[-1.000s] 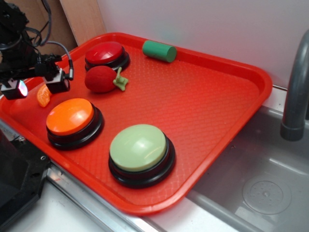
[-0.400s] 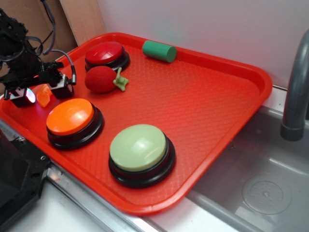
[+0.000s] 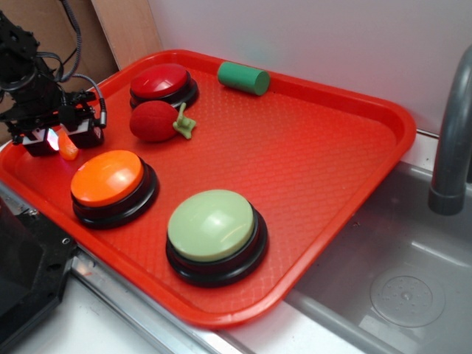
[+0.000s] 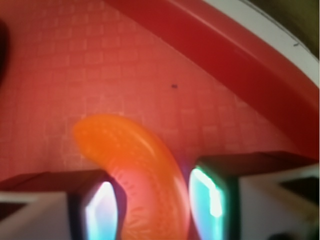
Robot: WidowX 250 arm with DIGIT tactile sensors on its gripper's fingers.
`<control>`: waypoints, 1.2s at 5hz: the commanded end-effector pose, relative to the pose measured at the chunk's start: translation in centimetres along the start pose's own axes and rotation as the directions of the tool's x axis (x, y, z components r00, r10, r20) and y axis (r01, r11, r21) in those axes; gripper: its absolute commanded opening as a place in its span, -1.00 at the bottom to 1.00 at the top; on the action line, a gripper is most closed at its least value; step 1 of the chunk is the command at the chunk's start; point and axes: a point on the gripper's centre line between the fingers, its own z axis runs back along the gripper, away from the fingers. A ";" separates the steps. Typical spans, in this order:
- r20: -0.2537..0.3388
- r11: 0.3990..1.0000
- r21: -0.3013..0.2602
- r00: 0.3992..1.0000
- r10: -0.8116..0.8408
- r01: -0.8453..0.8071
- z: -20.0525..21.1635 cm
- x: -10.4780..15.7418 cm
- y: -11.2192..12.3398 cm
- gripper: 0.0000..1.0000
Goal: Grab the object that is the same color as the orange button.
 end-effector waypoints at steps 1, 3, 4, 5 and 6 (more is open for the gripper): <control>-0.029 1.000 -0.006 1.000 -0.011 0.011 0.0 -0.4 0.7 -1.00; -0.003 0.999 -0.022 0.999 -0.049 0.049 4.3 0.5 -0.8 -1.00; 0.046 0.991 -0.056 0.992 -0.117 0.119 7.9 0.3 -2.6 -1.00; 0.022 0.964 -0.088 0.968 -0.250 0.251 10.9 -0.4 -5.6 -1.00; -0.068 0.901 -0.104 0.901 -0.429 0.421 14.0 -1.5 -9.0 -1.00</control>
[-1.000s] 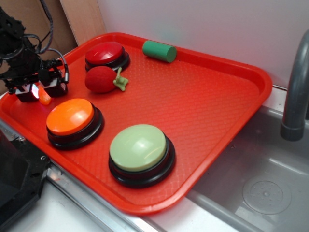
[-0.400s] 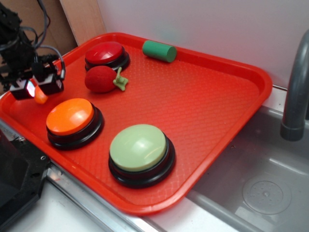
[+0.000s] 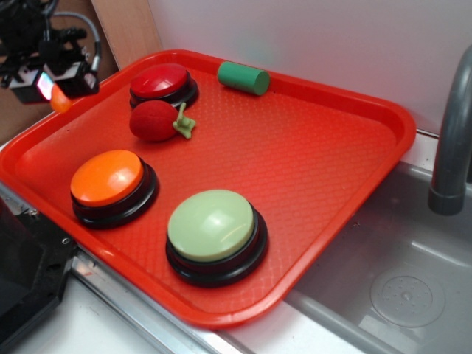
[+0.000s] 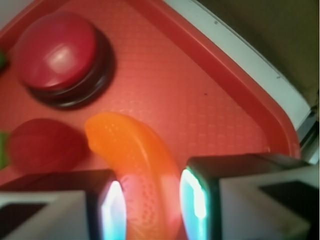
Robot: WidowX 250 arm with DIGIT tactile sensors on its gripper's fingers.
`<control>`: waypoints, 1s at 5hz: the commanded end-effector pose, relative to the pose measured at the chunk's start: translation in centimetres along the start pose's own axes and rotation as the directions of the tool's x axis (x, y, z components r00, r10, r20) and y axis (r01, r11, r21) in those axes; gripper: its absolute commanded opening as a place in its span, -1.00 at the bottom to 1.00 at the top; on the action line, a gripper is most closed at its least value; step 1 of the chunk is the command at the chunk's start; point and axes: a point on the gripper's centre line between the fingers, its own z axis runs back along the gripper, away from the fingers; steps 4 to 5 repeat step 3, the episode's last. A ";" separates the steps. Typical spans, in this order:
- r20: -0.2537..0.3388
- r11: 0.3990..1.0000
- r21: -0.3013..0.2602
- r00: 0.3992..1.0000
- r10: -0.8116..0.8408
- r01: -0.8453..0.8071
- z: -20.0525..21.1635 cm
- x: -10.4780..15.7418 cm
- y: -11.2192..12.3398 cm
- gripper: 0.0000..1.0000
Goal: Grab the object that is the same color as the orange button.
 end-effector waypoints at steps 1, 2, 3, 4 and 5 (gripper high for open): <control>-0.092 0.943 -0.042 0.938 -0.333 0.331 6.1 -0.4 -7.8 -1.00; -0.109 0.906 -0.071 0.899 -0.424 0.418 6.8 -1.2 -9.9 -1.00; -0.107 0.895 -0.055 0.888 -0.447 0.443 6.4 -1.3 -10.5 -1.00; -0.107 0.895 -0.055 0.888 -0.447 0.443 6.4 -1.3 -10.5 -1.00; -0.107 0.895 -0.055 0.888 -0.447 0.443 6.4 -1.3 -10.5 -1.00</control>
